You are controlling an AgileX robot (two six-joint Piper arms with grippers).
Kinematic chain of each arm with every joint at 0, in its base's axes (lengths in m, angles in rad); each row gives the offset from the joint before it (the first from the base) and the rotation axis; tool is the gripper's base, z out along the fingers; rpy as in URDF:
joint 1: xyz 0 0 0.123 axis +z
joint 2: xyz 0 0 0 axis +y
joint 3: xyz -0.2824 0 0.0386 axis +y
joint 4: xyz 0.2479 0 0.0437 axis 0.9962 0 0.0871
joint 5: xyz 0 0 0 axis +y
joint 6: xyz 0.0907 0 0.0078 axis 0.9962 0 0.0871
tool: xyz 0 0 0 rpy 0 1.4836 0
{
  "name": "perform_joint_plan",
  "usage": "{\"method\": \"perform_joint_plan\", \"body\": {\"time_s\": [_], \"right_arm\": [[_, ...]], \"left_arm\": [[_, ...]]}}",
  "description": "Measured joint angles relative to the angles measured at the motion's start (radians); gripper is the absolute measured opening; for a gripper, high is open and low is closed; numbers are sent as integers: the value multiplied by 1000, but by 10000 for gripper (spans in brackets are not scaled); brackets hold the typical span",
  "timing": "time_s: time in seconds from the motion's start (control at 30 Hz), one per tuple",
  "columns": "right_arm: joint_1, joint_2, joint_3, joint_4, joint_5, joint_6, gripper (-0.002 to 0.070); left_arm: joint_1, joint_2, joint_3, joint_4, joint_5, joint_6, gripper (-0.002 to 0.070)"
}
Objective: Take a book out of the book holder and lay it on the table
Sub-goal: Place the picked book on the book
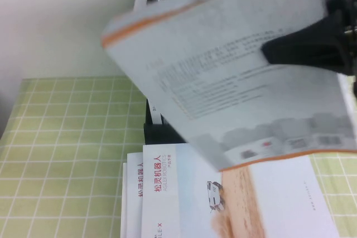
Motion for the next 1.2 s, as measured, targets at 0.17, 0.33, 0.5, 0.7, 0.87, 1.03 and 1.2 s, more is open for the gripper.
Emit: {"method": "perform_joint_plan", "body": {"time_s": [0.17, 0.33, 0.5, 0.7, 0.87, 1.03, 1.2], "right_arm": [[64, -2, -171, -338, 77, 159, 120], [291, -6, -248, -689, 90, 364, 120], [580, 45, -255, -1040, 205, 645, 120], [852, 162, -185, -1387, 270, 918, 120], [964, 223, -113, -1591, 243, 1005, 120], [982, 288, -54, -1631, 234, 1040, 120], [988, 375, 15, -1528, 178, 1135, 120]], "left_arm": [[2, -42, 0, 38, 37, -25, -3], [2, -52, 0, 55, 51, -56, -3], [2, -56, 0, 59, 59, -104, -3], [2, -96, 0, 67, 61, -117, -3], [2, -147, 0, 90, 76, -117, -3], [2, -191, 0, 95, 84, -126, -3], [2, -215, 0, 103, 97, -149, -3]]}}
